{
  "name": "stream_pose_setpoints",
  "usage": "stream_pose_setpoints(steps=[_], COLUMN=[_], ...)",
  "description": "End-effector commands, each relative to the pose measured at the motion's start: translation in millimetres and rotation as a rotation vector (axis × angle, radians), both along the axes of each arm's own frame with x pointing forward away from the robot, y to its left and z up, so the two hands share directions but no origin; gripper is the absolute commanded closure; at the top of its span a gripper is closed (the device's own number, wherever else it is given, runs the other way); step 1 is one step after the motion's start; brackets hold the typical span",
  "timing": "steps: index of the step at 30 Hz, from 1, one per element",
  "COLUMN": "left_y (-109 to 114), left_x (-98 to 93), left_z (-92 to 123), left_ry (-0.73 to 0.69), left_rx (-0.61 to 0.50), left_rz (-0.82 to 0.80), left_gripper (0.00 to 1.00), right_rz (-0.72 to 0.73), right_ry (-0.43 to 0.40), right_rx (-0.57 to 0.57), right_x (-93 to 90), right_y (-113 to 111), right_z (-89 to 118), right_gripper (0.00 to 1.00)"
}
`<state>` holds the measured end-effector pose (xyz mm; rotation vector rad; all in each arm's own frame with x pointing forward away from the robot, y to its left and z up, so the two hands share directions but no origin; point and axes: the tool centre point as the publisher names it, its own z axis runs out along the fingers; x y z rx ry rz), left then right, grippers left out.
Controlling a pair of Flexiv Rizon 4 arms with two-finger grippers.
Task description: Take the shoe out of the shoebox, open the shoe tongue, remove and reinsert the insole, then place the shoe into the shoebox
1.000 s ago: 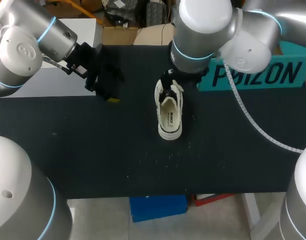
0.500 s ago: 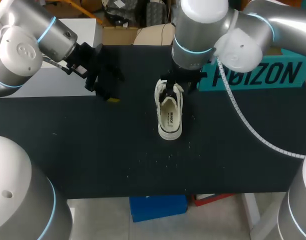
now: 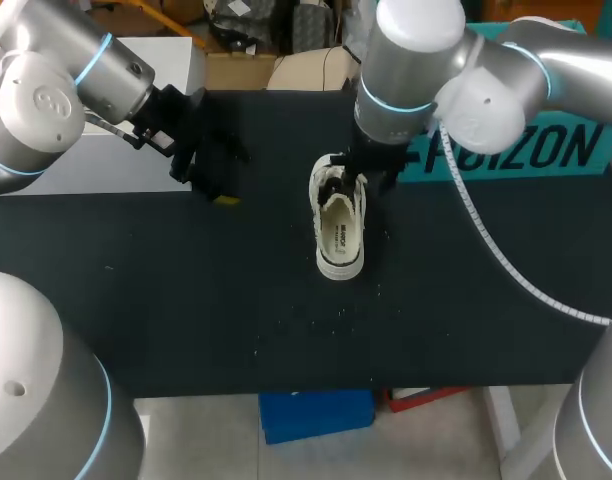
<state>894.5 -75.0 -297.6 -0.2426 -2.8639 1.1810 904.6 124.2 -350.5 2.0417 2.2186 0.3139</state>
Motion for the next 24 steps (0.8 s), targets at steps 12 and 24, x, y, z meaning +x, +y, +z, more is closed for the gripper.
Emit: stream_pose_setpoints(steps=[12, 24], left_y=[0, 0], left_x=[-1.1, -1.1], left_z=[-1, -1], left_ry=[-0.005, -0.005], left_rx=[-0.001, -0.001], left_rz=[0.003, 0.003], left_gripper=[0.0, 0.0], right_rz=[0.065, 0.086], right_ry=[0.076, 0.109], right_rx=[0.017, -0.013], right_x=[12.9, 16.1], right_y=[0, 4], right_z=[-44, -64], right_gripper=[0.53, 0.59])
